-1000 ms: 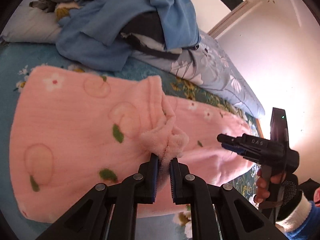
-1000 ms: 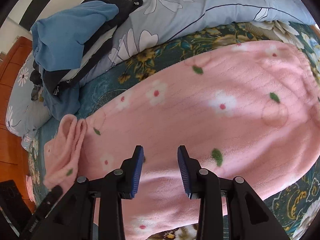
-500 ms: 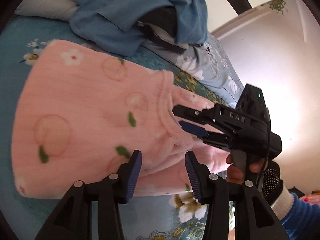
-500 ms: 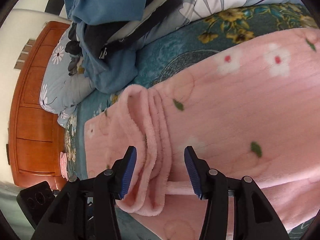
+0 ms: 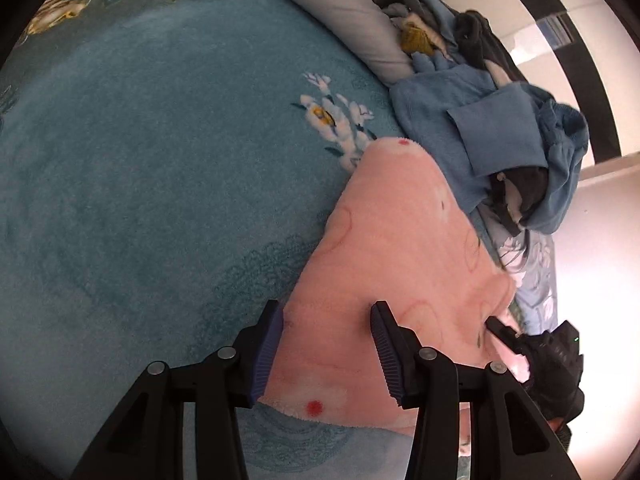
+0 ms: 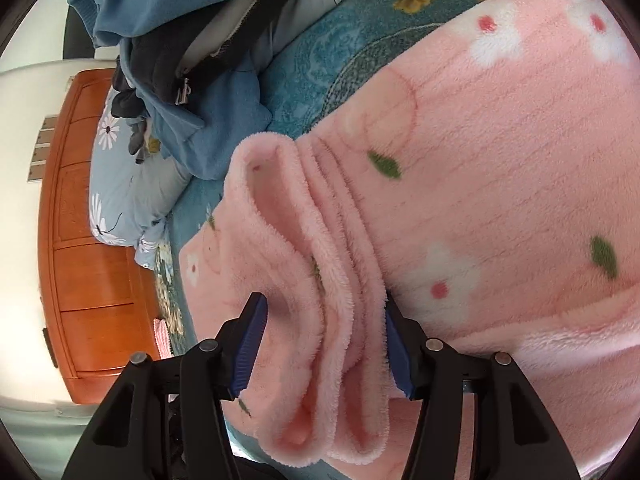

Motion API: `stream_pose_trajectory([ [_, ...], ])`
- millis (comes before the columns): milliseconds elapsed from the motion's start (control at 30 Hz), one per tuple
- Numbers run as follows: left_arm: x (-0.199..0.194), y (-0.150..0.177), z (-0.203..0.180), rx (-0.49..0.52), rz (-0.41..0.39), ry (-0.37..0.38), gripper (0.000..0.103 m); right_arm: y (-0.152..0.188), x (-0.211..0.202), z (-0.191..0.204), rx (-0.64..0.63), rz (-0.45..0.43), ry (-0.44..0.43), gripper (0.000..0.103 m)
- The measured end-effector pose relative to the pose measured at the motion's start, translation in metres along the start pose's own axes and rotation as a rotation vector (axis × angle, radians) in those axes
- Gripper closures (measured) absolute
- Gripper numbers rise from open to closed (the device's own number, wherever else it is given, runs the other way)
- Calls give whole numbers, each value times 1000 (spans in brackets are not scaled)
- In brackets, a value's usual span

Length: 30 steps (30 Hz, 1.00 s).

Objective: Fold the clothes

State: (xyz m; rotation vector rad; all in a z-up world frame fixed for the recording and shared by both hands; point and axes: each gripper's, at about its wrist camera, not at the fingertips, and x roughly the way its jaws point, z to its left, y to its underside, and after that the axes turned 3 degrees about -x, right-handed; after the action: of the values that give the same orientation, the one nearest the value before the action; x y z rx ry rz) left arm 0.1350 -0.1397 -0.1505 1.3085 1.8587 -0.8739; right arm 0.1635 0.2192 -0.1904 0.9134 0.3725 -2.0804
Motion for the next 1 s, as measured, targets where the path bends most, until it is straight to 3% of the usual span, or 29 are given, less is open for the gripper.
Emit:
stream_pose_trajectory([
  [67,2,2,-2,15,5,-11,52,1,0,1,27,7,2,48],
  [167,0,2,0,3,2,3,52,4,-5,6,27,-4,27,84],
  [200,-2,1,1,-1,-4,10,52,5,-9,10,18,-10,26,86],
  [333,-9,0,0,-4,-22,80,52,13,-47,43,-137,-97,-25,88],
  [433,-9,0,-2,-4,-13,119,50,22,-82,61,-259,-159,-15,88],
  [567,-1,1,-5,7,20,93,50,28,-106,27,-226,-203,82,88],
  [700,4,3,-5,16,41,59,50,22,-88,-32,-35,-162,166,88],
  [767,5,5,-3,14,43,42,50,23,-80,-46,27,-153,155,88],
  [1000,6,5,-1,10,32,29,50,20,-83,-42,-1,-135,159,83],
])
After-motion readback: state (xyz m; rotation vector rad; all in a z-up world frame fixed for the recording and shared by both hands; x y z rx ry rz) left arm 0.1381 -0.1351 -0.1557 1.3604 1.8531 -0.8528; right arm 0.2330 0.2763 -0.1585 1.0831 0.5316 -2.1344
